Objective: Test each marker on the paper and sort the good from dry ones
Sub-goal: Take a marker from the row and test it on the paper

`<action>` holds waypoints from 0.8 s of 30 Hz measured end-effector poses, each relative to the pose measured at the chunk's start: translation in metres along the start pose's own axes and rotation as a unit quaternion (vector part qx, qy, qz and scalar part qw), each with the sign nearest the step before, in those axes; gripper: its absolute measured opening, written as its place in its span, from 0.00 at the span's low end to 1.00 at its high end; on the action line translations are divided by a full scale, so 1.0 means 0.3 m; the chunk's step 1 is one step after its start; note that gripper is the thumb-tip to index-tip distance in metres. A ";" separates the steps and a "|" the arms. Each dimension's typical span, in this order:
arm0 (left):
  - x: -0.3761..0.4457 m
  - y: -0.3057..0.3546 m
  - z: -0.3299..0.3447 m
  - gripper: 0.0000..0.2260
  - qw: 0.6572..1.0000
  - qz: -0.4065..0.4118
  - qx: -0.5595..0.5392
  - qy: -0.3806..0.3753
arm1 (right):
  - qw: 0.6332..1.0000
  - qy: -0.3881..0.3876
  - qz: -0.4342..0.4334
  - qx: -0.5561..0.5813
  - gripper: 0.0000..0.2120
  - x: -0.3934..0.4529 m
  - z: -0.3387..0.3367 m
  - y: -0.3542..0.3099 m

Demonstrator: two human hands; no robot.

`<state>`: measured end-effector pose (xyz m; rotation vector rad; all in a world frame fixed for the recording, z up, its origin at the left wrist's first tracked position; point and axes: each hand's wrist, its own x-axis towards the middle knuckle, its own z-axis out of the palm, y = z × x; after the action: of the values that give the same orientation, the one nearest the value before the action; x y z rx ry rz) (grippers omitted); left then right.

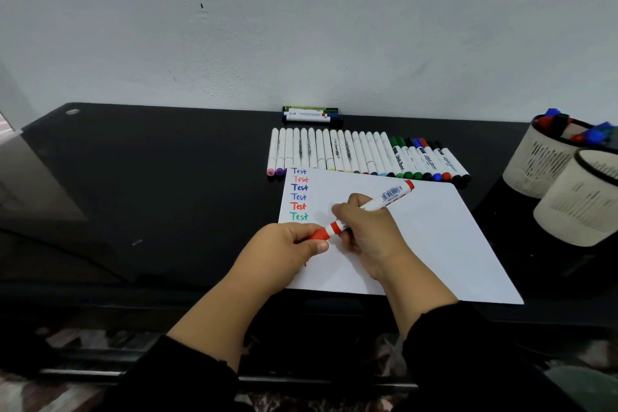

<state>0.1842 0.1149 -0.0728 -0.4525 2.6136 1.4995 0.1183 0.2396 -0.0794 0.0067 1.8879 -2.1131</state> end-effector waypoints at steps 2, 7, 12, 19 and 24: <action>0.002 0.004 0.009 0.13 1.000 0.005 0.000 0.007 | 1.000 0.000 0.009 0.010 0.21 0.005 -0.001 0.000; 0.006 0.018 0.035 0.11 0.999 0.009 -0.005 0.039 | 0.999 0.000 0.030 0.015 0.21 0.010 -0.004 -0.005; 0.014 0.038 0.042 0.14 0.998 0.007 0.047 0.032 | 0.999 0.002 0.048 0.007 0.21 0.013 -0.005 -0.006; 0.011 0.041 0.026 0.14 0.998 0.005 0.016 0.062 | 0.999 -0.028 0.031 -0.019 0.18 0.012 -0.005 -0.037; 0.007 0.060 0.031 0.16 0.996 0.009 0.027 0.089 | 0.999 -0.030 0.012 0.013 0.11 0.003 -0.025 -0.043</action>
<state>0.1762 0.1309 -0.0632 -0.5837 2.7918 1.4508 0.1129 0.2479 -0.0681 -0.0282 1.8180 -2.0989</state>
